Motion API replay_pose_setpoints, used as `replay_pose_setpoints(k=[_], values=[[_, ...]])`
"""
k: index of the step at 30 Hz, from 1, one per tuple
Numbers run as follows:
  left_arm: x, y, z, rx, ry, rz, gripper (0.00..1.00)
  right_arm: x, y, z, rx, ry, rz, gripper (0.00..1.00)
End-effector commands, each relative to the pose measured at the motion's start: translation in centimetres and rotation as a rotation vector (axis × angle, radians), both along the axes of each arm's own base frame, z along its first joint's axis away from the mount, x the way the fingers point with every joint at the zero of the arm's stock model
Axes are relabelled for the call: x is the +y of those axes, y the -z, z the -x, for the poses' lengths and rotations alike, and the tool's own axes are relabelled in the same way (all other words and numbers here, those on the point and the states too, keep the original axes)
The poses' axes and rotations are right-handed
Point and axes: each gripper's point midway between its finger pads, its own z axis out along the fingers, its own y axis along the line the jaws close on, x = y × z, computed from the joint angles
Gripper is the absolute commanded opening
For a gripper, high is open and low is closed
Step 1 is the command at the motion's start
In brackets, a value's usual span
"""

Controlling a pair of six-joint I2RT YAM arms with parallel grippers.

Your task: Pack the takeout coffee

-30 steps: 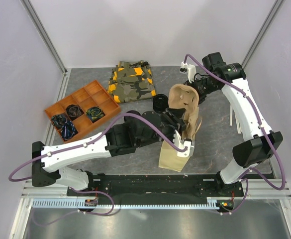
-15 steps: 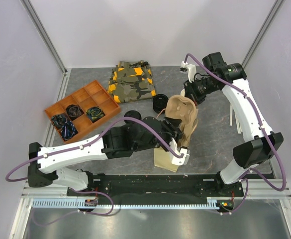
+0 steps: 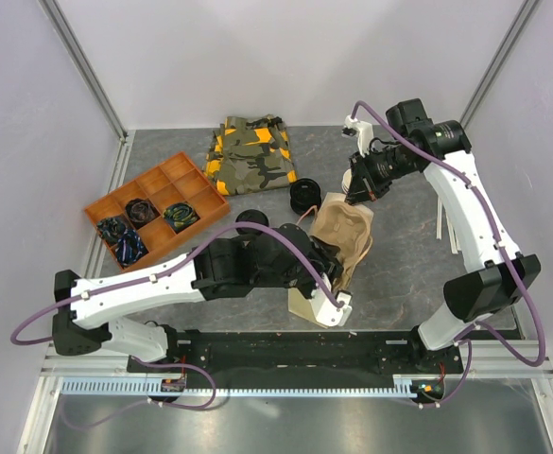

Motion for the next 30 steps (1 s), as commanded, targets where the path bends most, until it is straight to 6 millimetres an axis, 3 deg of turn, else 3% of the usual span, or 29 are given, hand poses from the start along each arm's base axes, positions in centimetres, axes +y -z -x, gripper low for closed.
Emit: replay_pose_setpoints(k=[1,3,7,15,30], values=[[-0.1,-0.6,1.4,0.091,0.023,-0.007,0.08,0.5,-3.1,0.5,-0.117,-0.038,-0.059,0.0],[0.2,0.4,1.5,0.112,0.021,-0.045,0.08,0.6,-3.7,0.7,-0.129,-0.05,-0.075,0.0],[0.0,0.3,1.8,0.19,0.011,-0.046,0.08,1.0,-4.6,1.5,-0.18,-0.111,-0.103,0.0],[-0.1,0.4,1.5,0.3,-0.023,-0.036,0.08,1.2,-4.0,2.7,-0.214,-0.164,-0.087,0.0],[0.6,4.8,1.7,0.367,-0.012,-0.241,0.09,3.0,-4.2,4.0,-0.194,-0.201,-0.109,0.0]])
